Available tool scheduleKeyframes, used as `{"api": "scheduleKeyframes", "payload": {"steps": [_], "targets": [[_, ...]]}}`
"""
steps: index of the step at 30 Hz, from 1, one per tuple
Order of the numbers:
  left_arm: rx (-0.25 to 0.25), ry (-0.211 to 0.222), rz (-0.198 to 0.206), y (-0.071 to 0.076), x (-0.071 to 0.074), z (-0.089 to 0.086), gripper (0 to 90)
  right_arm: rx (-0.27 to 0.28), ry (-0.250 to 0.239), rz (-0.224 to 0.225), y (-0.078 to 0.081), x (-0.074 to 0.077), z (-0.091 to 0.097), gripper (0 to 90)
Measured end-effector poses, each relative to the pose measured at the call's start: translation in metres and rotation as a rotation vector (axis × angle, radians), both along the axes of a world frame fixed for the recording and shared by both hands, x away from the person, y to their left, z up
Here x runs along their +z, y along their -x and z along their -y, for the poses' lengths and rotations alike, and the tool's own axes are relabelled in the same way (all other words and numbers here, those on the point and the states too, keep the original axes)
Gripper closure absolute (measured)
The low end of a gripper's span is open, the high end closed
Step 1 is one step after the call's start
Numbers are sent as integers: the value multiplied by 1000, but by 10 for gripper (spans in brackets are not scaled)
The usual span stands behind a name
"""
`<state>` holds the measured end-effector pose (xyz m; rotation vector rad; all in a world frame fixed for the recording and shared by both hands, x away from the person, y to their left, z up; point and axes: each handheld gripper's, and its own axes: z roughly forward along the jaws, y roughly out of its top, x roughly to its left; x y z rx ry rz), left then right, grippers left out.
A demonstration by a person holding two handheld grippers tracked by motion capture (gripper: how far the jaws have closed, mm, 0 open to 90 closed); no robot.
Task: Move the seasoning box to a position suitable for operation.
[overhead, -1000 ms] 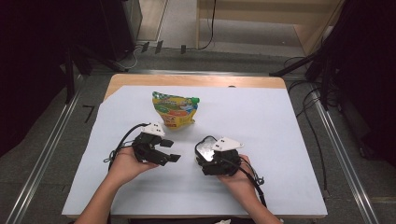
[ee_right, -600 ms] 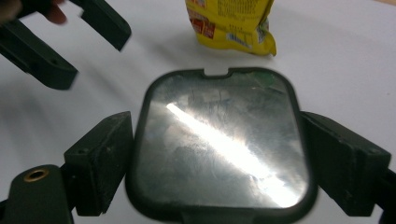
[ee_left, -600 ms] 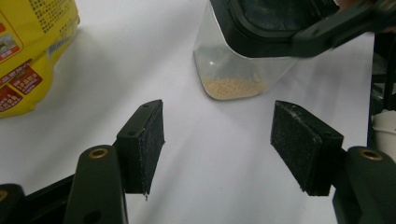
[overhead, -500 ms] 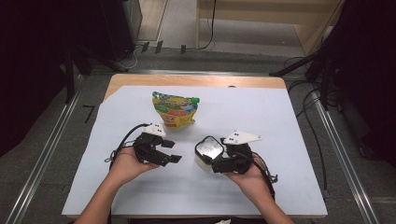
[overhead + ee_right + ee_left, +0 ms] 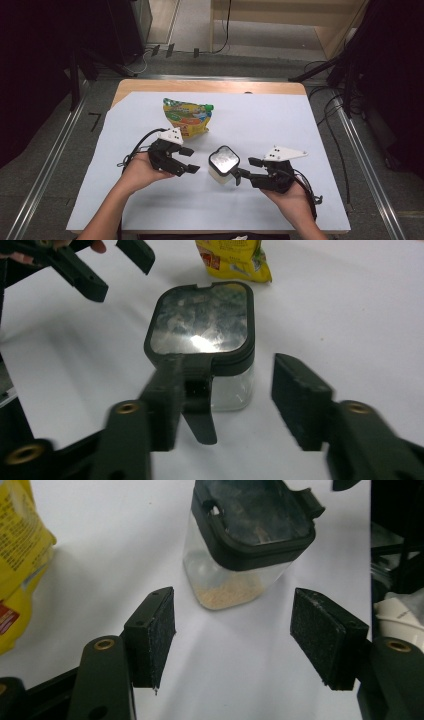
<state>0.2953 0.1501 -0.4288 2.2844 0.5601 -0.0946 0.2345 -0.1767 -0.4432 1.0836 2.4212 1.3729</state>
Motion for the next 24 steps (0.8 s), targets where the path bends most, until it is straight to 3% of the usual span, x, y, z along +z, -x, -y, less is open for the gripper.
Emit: {"api": "scheduleKeyframes", "payload": {"steps": [3,8,9,10,14,17,24], "targets": [[-22,-3,10,-5,2,7,343,6,-21,-33,-1,-3,2,653],[-30,-8,9,-12,-3,12,319,12,-18,-5,2,-2,5,779],[-33,-18,19,-12,-5,12,319,17,-13,-2,3,-3,5,808],[-40,-42,3,-15,-10,12,323,29,-6,-9,5,-6,6,878],[-43,-36,-9,-15,-11,13,323,53,9,-27,6,-10,5,900],[-62,-47,25,-11,-9,16,323,83,26,-9,10,-11,2,900],[-70,-23,18,-13,-10,16,323,107,6,-20,20,-18,-9,900]]}}
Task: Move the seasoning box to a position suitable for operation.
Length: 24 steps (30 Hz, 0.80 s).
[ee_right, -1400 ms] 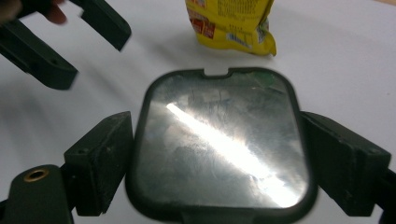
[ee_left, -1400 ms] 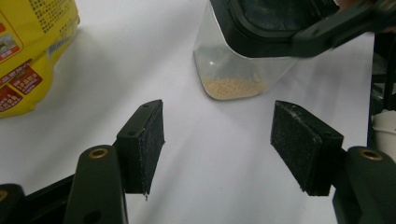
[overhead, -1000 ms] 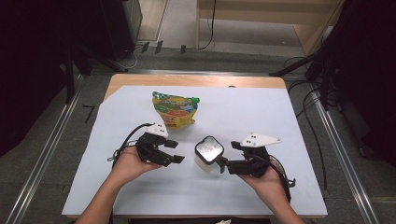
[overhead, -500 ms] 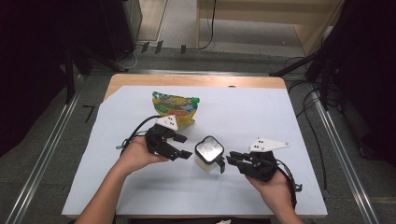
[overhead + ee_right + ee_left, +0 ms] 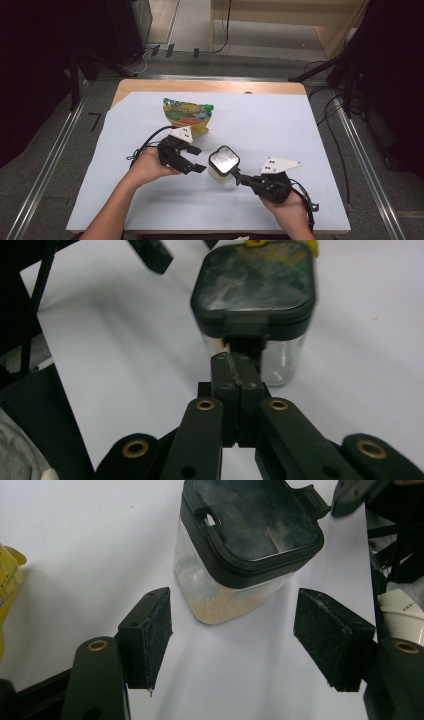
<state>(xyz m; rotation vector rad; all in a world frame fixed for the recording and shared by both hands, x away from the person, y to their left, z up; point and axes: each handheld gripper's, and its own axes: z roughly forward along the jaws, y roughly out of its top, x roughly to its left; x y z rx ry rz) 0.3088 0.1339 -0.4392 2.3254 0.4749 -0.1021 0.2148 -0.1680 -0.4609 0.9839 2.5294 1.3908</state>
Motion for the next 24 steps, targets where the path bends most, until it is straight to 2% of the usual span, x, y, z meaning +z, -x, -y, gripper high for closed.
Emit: {"api": "scheduleKeyframes", "payload": {"steps": [5,7,9,12,14,17,24], "targets": [[-2,-7,17,0,-1,2,322,19,-9,-15,2,-9,-13,900],[-2,-7,24,1,-1,4,322,23,12,-15,1,-14,-19,900],[-5,-5,28,3,-1,7,322,24,8,-16,1,-15,-20,900],[-2,-4,3,4,-1,9,323,11,15,-20,-2,-17,-20,900],[-8,-6,0,5,-1,10,322,4,6,-28,-4,-18,-18,900],[-6,5,5,6,-1,11,322,8,11,-25,-4,-18,-18,900],[-4,1,12,6,-1,11,316,5,21,-26,-7,-18,-15,900]]}}
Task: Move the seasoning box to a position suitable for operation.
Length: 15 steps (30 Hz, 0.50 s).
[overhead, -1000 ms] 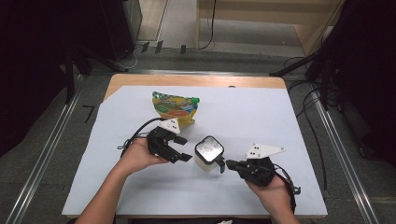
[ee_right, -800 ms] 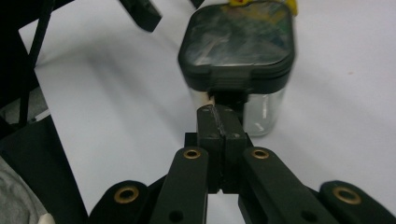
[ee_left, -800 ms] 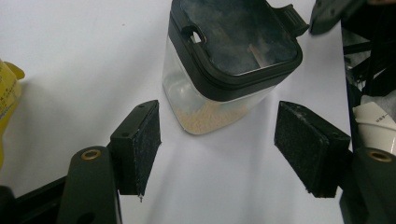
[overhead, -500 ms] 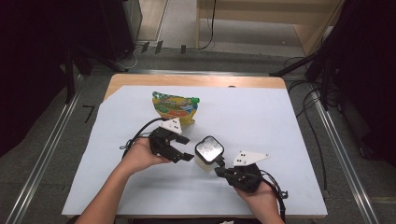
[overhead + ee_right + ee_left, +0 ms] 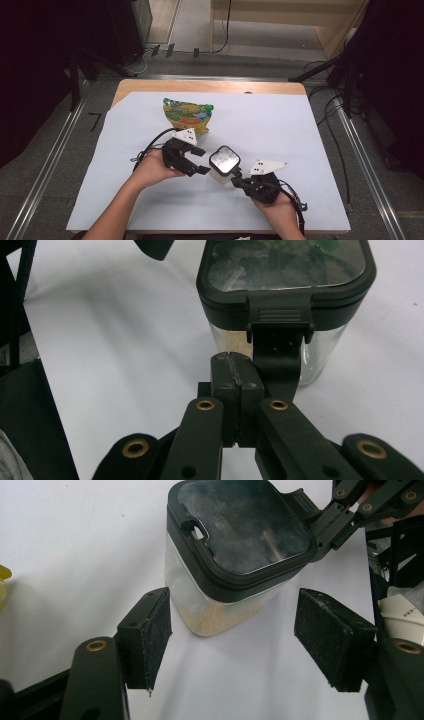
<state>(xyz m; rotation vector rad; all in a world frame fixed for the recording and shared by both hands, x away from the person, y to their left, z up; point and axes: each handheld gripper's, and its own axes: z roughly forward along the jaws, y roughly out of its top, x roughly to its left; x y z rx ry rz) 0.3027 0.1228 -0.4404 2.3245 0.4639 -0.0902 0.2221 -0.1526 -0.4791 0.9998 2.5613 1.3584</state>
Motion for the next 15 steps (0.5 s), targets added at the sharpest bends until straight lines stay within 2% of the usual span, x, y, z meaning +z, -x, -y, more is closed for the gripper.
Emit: {"api": "scheduleKeyframes", "payload": {"steps": [4,8,11,15], "targets": [[4,-1,9,1,-1,2,287,-19,2,-7,-4,0,7,900],[7,16,19,2,0,4,254,-40,2,-19,-10,0,15,900],[7,25,5,2,1,5,246,-65,0,-41,-14,0,21,900],[18,40,11,2,1,8,205,-82,9,-48,-21,-2,27,900]]}}
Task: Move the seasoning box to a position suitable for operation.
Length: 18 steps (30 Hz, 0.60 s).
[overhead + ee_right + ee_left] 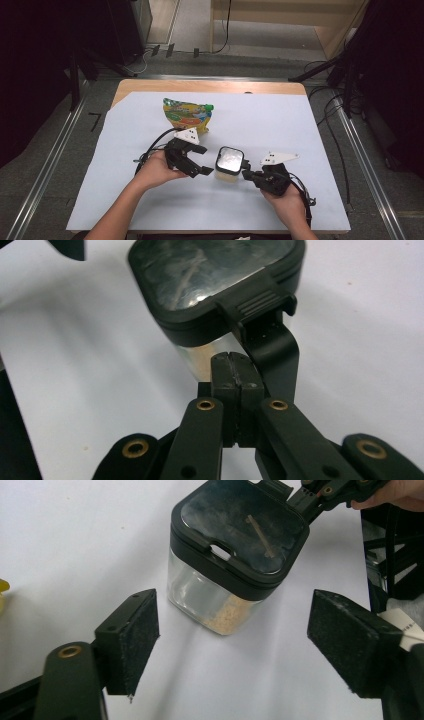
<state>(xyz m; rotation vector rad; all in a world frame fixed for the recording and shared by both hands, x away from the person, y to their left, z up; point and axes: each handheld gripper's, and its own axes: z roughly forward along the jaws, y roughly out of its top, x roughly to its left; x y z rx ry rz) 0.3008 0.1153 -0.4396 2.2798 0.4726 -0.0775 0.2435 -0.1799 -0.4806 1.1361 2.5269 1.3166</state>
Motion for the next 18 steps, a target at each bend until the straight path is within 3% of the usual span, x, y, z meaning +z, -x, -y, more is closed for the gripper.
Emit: {"api": "scheduleKeyframes", "payload": {"steps": [5,11,14,18], "targets": [[6,-3,26,2,-2,7,188,-31,-8,-14,-9,0,11,900],[8,11,30,0,-7,20,158,-50,2,-6,-17,0,15,900],[26,21,17,-2,-10,25,149,-53,-14,-24,-19,0,16,900],[13,-8,40,1,-12,31,143,-42,-37,-14,-17,8,20,900]]}}
